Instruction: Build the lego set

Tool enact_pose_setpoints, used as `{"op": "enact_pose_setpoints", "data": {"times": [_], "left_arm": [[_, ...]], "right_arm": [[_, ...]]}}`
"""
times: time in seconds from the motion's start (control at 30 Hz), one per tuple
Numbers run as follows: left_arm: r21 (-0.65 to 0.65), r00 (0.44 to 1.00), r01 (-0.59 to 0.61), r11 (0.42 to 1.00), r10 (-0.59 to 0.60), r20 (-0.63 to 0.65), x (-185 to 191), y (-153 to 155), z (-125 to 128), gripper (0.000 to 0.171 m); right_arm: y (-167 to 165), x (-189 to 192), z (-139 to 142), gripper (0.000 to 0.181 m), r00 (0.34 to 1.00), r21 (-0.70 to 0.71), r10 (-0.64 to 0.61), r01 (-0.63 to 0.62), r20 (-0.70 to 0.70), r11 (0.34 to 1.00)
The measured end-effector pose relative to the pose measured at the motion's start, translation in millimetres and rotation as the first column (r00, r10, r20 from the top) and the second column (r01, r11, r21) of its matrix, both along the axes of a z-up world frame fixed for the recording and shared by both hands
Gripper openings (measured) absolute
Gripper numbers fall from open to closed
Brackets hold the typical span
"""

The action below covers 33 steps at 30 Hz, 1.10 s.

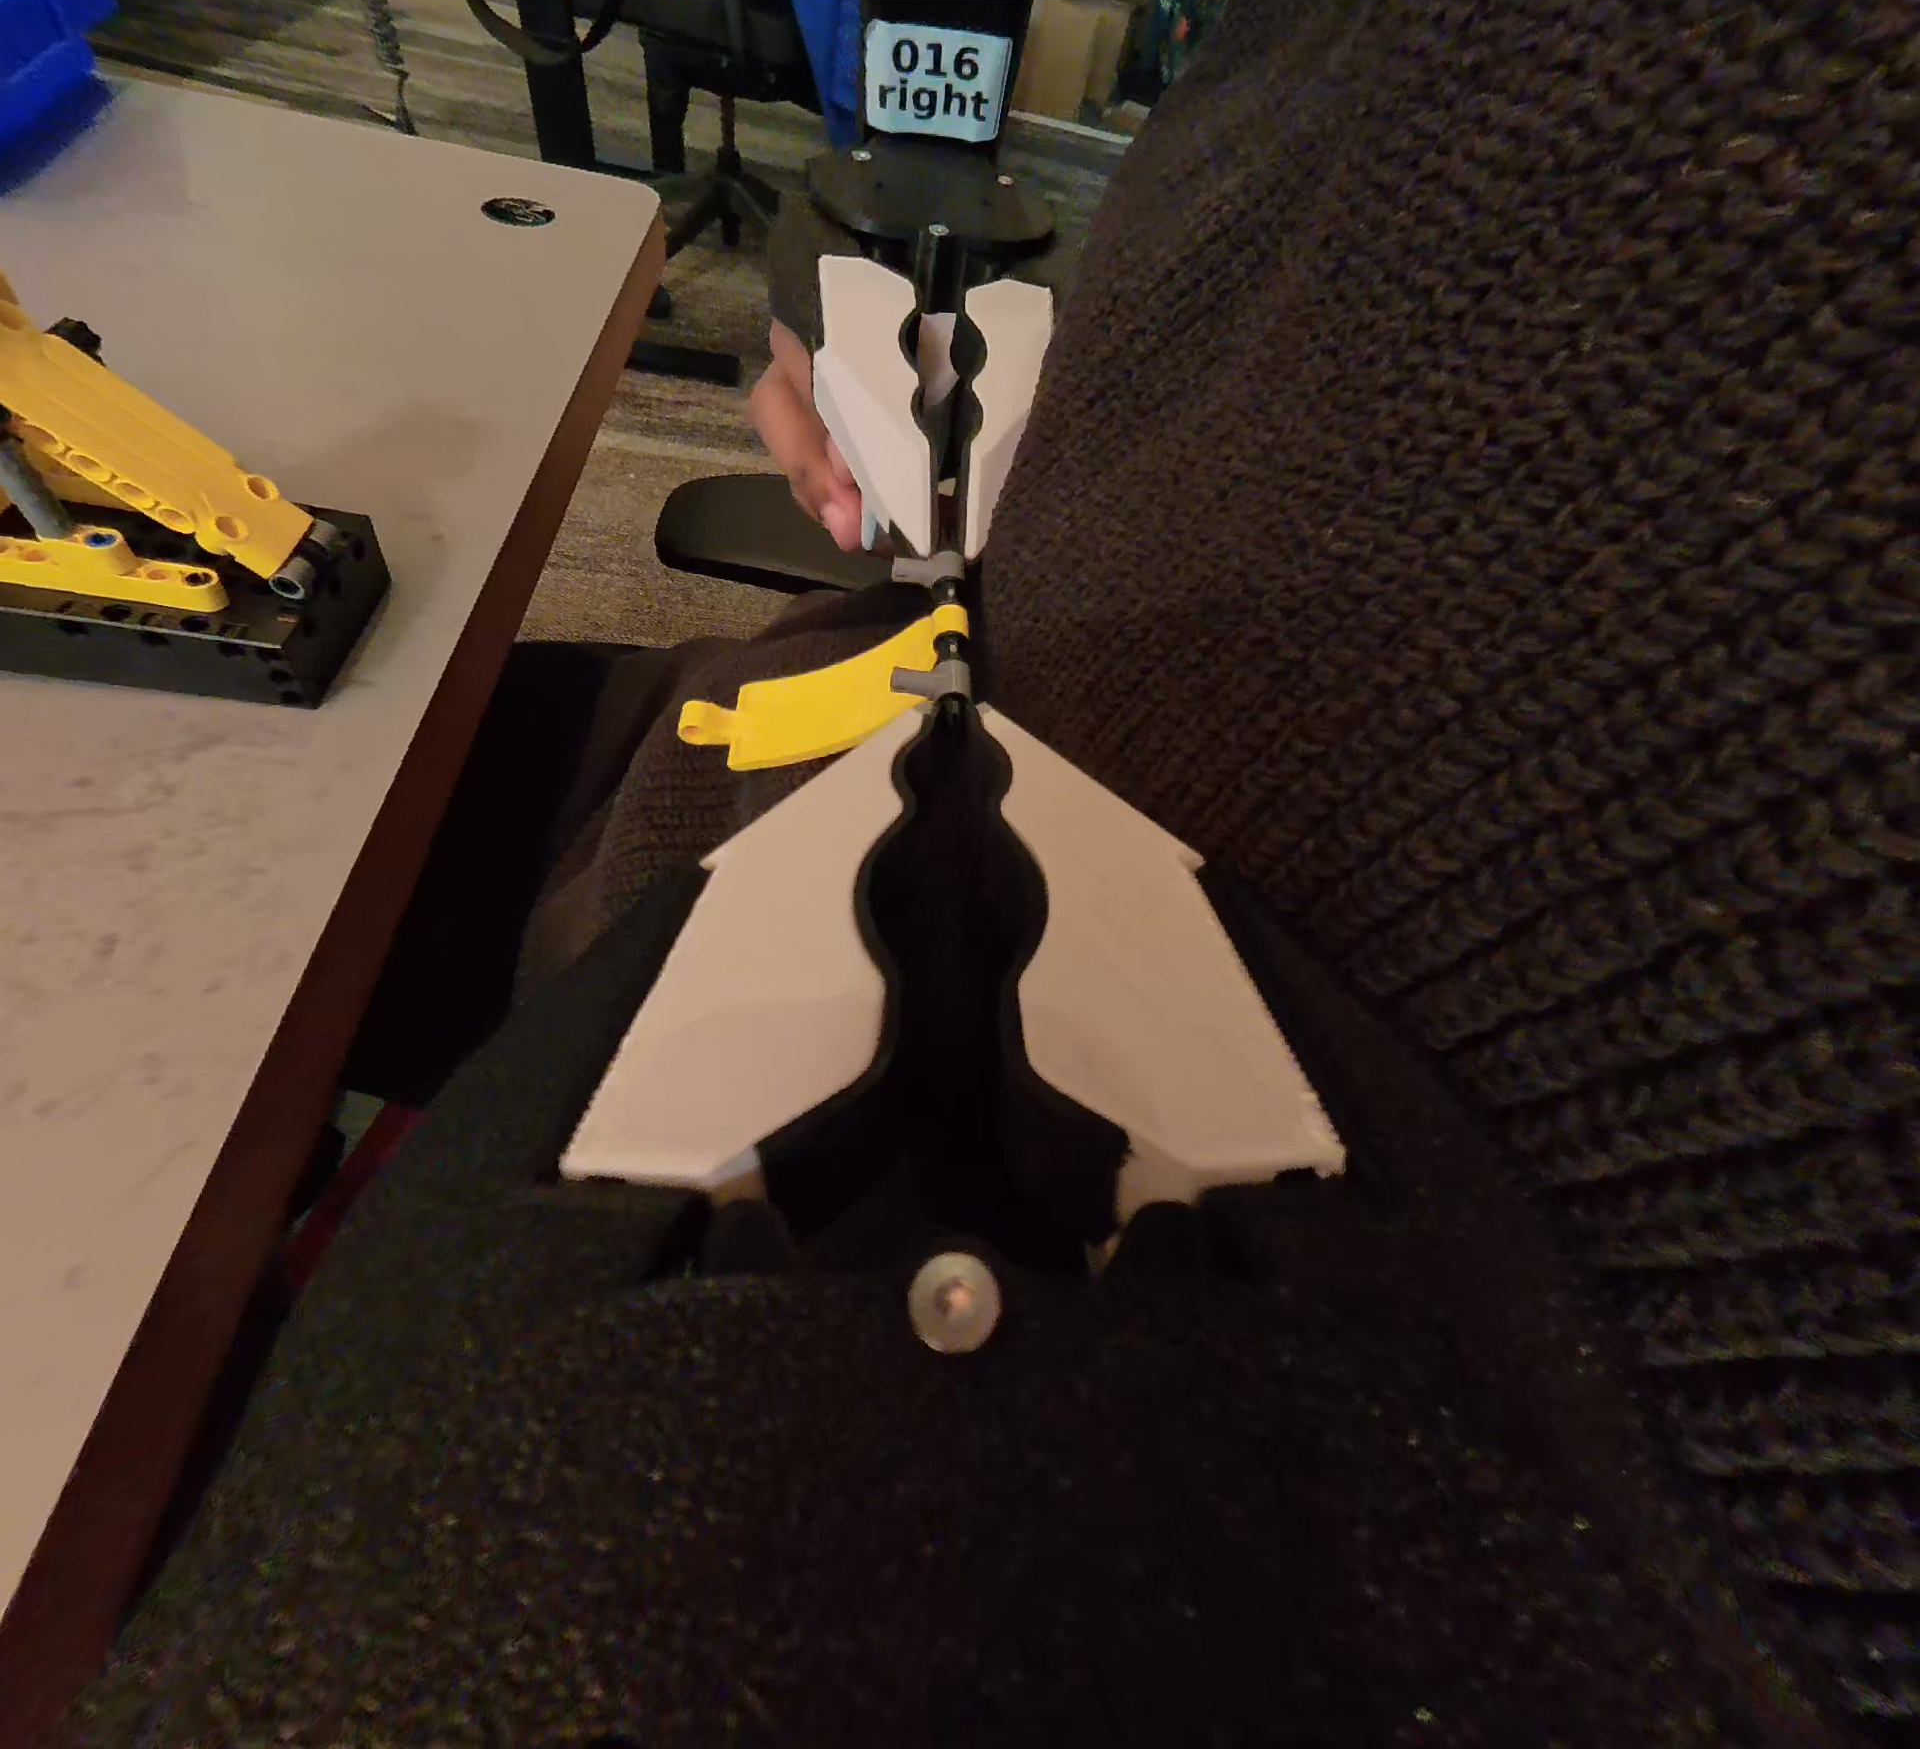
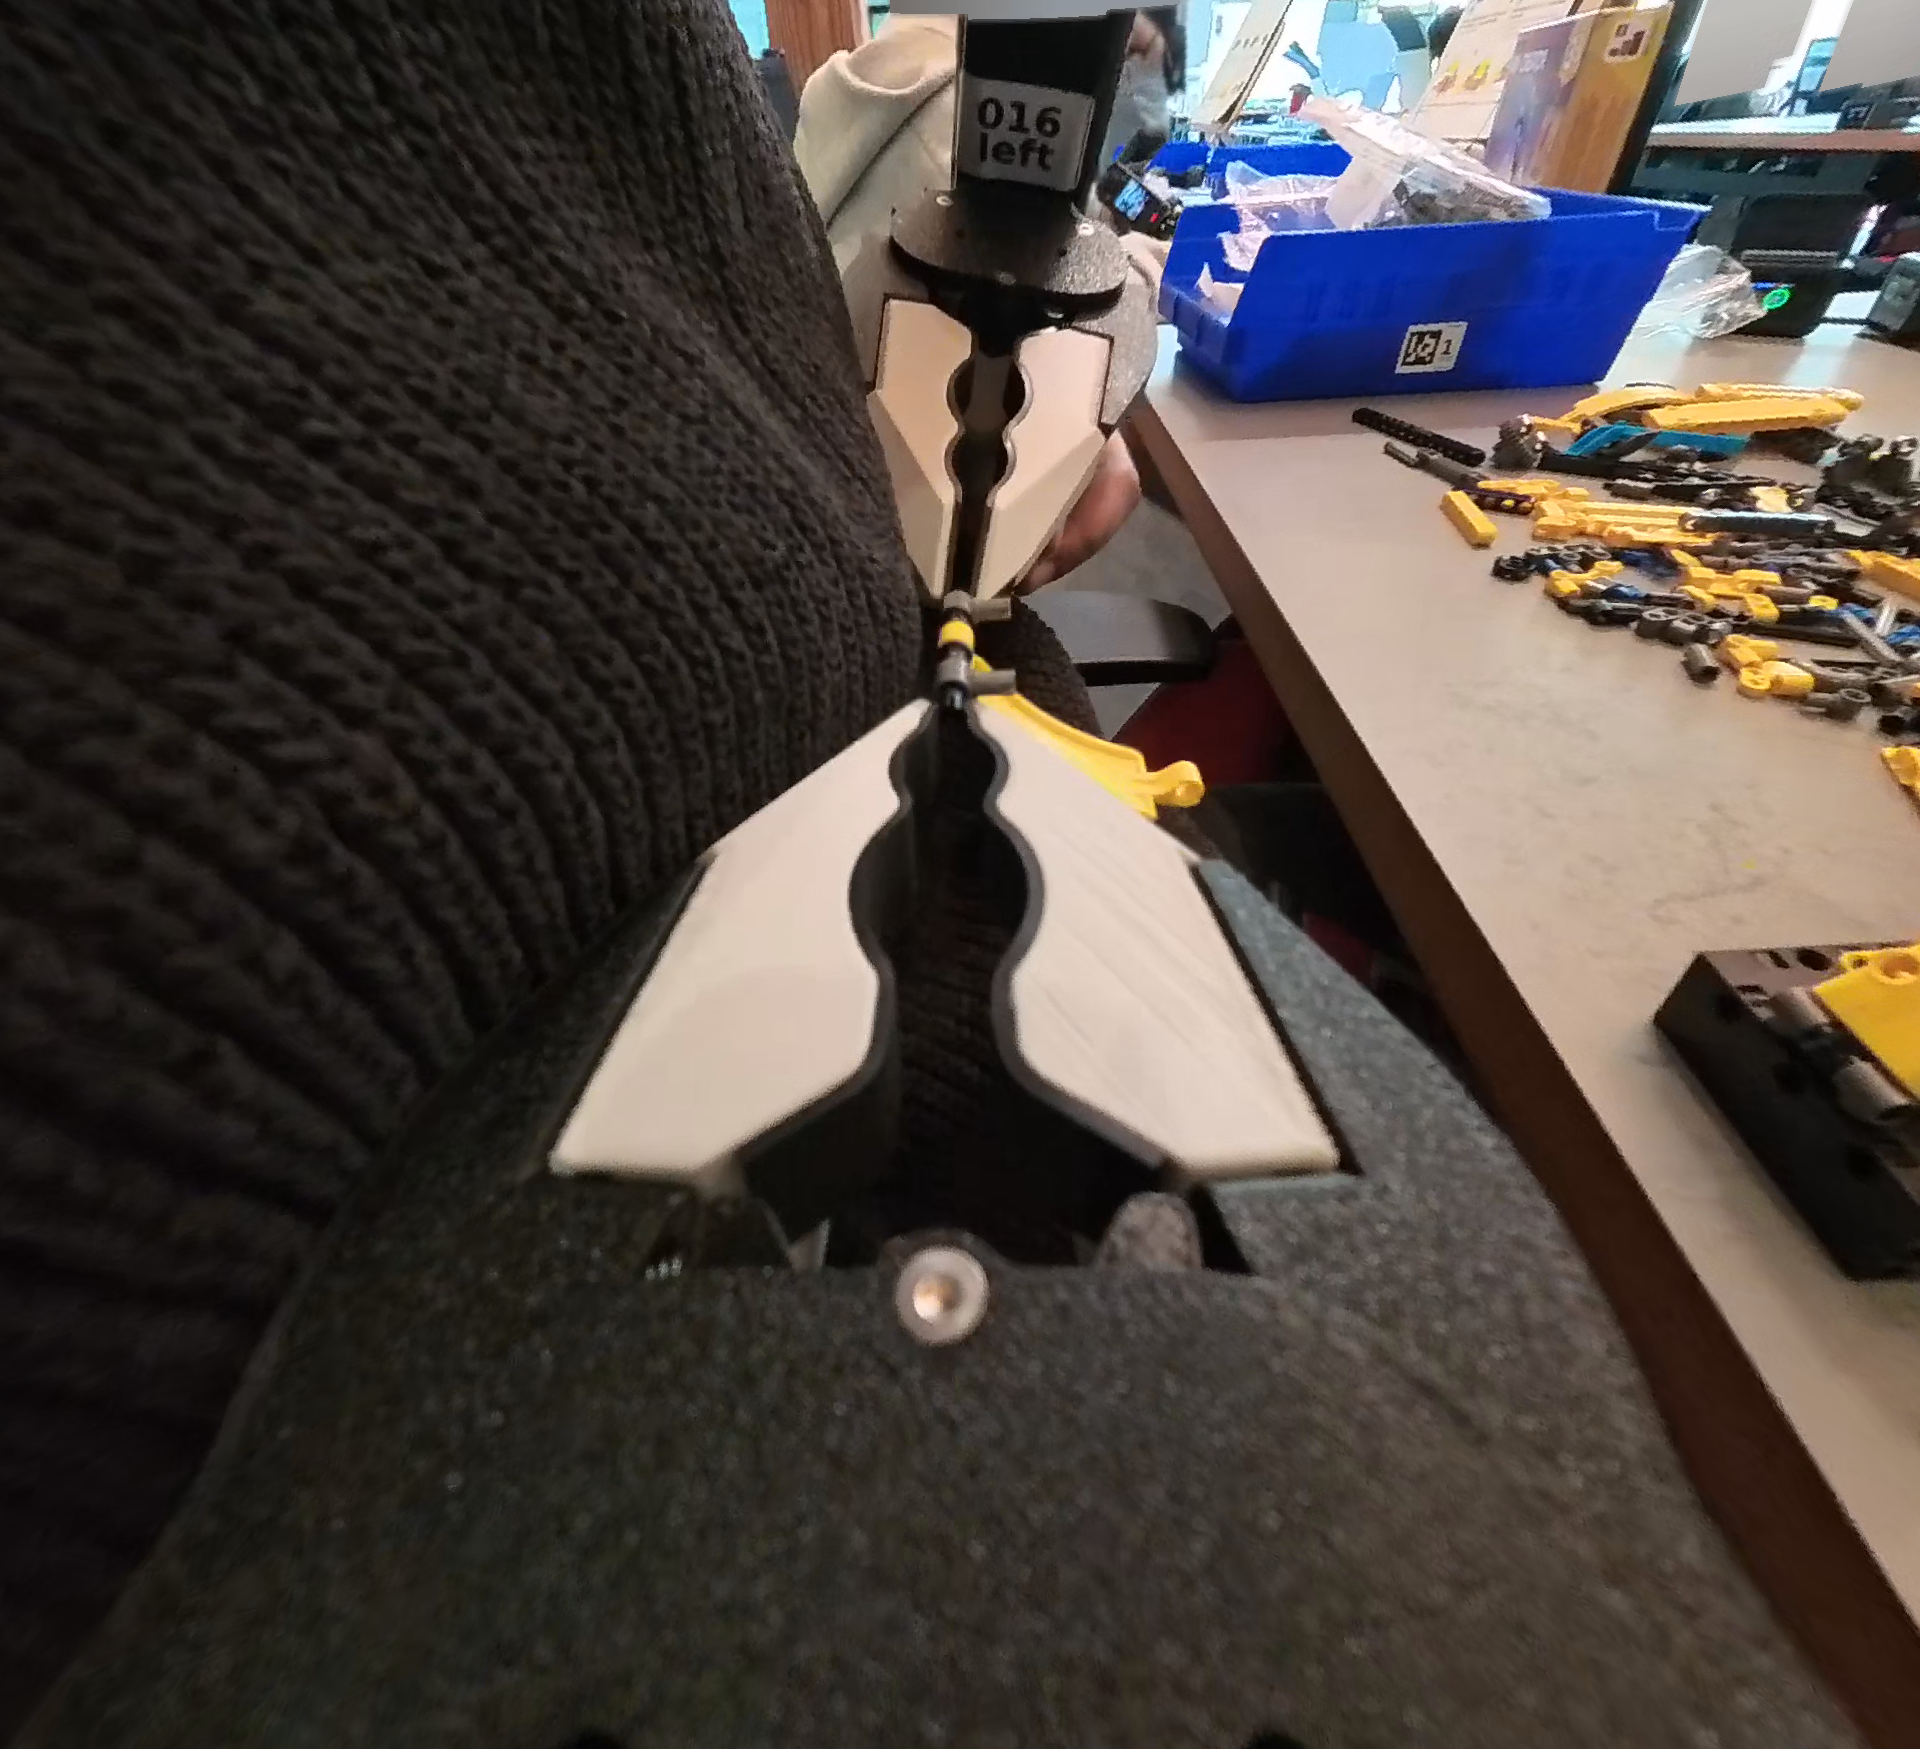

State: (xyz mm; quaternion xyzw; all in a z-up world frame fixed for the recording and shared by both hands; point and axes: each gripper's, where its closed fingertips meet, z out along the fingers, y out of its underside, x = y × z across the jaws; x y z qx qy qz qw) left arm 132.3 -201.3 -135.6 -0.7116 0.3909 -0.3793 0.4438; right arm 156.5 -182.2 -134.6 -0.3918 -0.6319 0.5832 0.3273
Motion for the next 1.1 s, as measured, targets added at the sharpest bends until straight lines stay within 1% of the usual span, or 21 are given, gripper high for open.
{"op": "enact_pose_setpoints", "data": {"times": [0.2,0.37,0.53,0.67,0.73,0.77,0.83,0.93,1.0,1.1], "left_arm": [[-0.012,1.0,-0.013,1.0,0.012,-0.006,0.4,-0.9,-1.5,0.001],[-0.038,0.999,-0.009,0.999,0.007,-0.045,1.2,-2.8,-8.3,0.0],[-0.067,1.0,-0.014,0.998,0.013,-0.024,1.6,-3.1,-9.8,0.0],[-0.058,1.0,-0.029,0.998,0.029,-0.003,0.9,-1.2,-7.3,0.001],[-0.031,0.999,-0.039,0.999,0.039,0.008,0.0,1.7,-3.0,0.002],[-0.004,0.999,-0.051,0.999,0.051,0.017,-0.6,4.8,0.6,0.002],[0.041,0.996,-0.074,0.996,0.072,0.049,-2.5,11.6,7.7,0.004],[0.059,0.991,-0.112,0.992,0.107,0.085,-5.9,23.1,12.8,0.006],[0.055,0.986,-0.132,0.99,0.126,0.109,-6.4,29.6,14.1,0.012],[0.037,0.973,-0.18,0.983,0.173,0.154,-9.2,42.1,15.4,0.025]], "right_arm": [[-1.5,0.1,-4.2,0.004,0.999,0.025,-0.003,0.002,0.037,1.0],[-4.3,-1.0,-0.4,0.004,1.0,-0.005,-0.003,0.004,0.03,1.0],[-4.0,-1.0,-2.4,0.004,0.998,0.035,-0.015,0.013,0.053,0.999],[-3.3,0.7,-8.0,0.003,0.996,0.036,-0.012,0.009,0.084,0.999],[-0.9,0.6,-11.3,0.004,0.995,0.034,-0.012,0.008,0.098,0.999],[1.7,-0.1,-11.0,0.004,0.996,0.038,-0.02,0.017,0.089,0.999],[9.0,-1.8,-2.0,0.004,0.999,0.014,-0.042,0.042,0.028,0.999],[21.4,-3.8,17.0,0.004,0.995,-0.055,-0.079,0.075,-0.064,0.996],[27.8,-4.6,25.9,0.004,0.99,-0.071,-0.097,0.09,-0.106,0.993],[34.1,-6.6,29.7,0.003,0.984,-0.041,-0.117,0.112,-0.131,0.993]]}}
